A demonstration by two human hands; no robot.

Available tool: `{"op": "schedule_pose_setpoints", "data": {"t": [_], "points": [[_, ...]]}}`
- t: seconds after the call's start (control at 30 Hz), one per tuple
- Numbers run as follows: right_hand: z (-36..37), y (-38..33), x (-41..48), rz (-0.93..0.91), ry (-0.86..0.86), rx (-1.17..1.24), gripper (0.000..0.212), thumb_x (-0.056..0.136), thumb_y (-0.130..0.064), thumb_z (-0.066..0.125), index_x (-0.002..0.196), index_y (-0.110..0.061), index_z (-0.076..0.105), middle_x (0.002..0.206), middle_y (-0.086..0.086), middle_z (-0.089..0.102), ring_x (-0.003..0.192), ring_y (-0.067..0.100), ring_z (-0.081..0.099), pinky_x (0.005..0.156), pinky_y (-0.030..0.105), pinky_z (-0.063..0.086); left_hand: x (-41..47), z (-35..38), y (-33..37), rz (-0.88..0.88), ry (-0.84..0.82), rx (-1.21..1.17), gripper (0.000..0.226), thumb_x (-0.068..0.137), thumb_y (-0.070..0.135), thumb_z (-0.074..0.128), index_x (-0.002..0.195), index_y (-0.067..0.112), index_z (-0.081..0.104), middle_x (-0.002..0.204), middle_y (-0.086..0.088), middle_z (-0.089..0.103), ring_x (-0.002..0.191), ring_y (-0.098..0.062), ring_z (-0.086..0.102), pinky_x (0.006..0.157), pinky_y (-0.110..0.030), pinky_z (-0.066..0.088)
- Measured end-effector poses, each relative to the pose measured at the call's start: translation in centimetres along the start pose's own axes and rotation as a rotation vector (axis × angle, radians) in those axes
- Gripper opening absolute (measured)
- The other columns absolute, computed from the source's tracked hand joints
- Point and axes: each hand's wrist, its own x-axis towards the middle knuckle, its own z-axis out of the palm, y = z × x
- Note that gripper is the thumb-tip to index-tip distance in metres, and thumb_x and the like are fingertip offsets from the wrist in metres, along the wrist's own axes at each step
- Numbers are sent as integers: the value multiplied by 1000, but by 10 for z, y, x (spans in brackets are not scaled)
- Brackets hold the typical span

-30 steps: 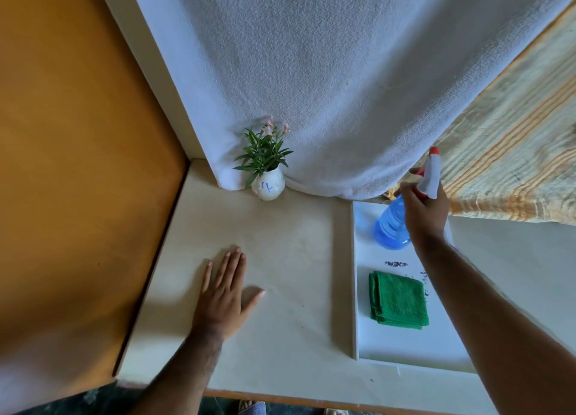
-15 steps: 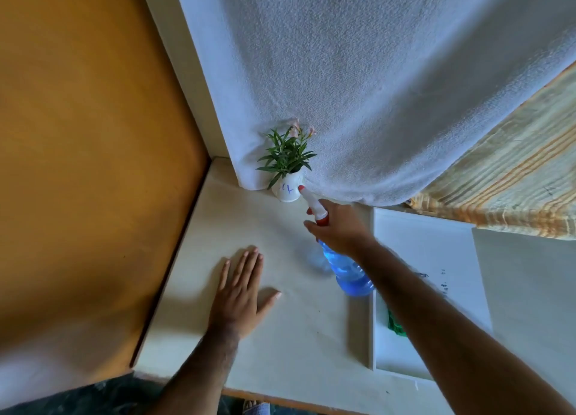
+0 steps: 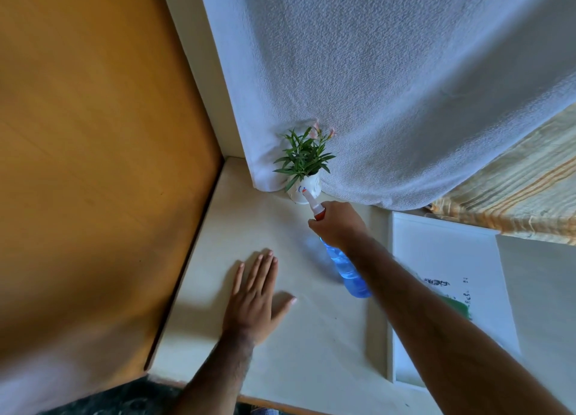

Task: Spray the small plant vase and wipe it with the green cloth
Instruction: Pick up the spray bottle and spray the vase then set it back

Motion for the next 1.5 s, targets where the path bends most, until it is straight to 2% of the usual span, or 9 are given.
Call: {"op": "schedule_pose_setpoints", "data": {"t": [0.27,0.5,0.6,0.77,0.93,1.13,1.3,1.37,1.5], "points": [[-1,0,7,59,41,-52,27,73,-47,64,79,-20,65,74,-4,62,77,22,63,62,26,40,0,-1,0,-8,-8,4,94,100,75,38,166,10,27,176,-7,24,162,-22,23,127,-59,27],[-7,4,1,28,49,19,19,75,-38,65,73,-22,57,75,-2,62,78,23,62,62,27,41,0,-2,0,-7,4,-4,94,98,74,45,165,9,30,175,-8,27,161,-23,26,127,-60,29],[-17,9,-9,14,151,137,10,76,-27,63,83,-20,65,73,-2,67,77,23,64,64,29,47,1,-3,-1,-5,7,-11,93,98,73,46,165,9,32,175,-8,29,161,-24,28,126,-61,31],[-54,23,-32,-31,376,478,19,71,-24,61,88,-29,68,65,2,70,67,22,70,69,37,58,1,-4,-2,10,20,-15,93,98,72,49,164,8,33,174,-9,31,160,-25,30,125,-62,31],[-104,41,-55,-101,684,669,22,78,-10,67,93,-24,71,69,3,72,63,10,68,60,19,50,0,-1,-4,16,22,-11,93,99,73,42,164,7,33,174,-10,31,159,-27,31,126,-62,30],[-131,99,-51,-40,912,678,21,82,-32,70,103,-32,66,76,-4,71,70,9,70,75,37,58,0,2,-2,27,36,-22,92,99,72,39,164,6,33,173,-11,31,159,-29,33,126,-62,29],[-125,136,-44,21,993,562,37,85,-41,74,114,-20,64,78,-18,64,74,3,63,78,30,53,0,3,-2,37,55,-16,92,97,70,44,163,5,35,172,-13,34,157,-30,35,125,-62,31],[-118,148,-39,13,994,533,42,85,-44,74,116,-18,62,85,-8,70,80,11,67,76,25,50,0,3,-3,35,42,-14,93,97,70,43,163,6,34,173,-12,33,158,-30,34,125,-62,31],[-106,164,-35,0,960,514,45,85,-45,76,110,-12,59,77,4,68,71,19,64,62,16,40,1,3,-3,33,24,-9,94,97,71,42,164,6,32,173,-12,31,158,-30,33,126,-61,30]]}}
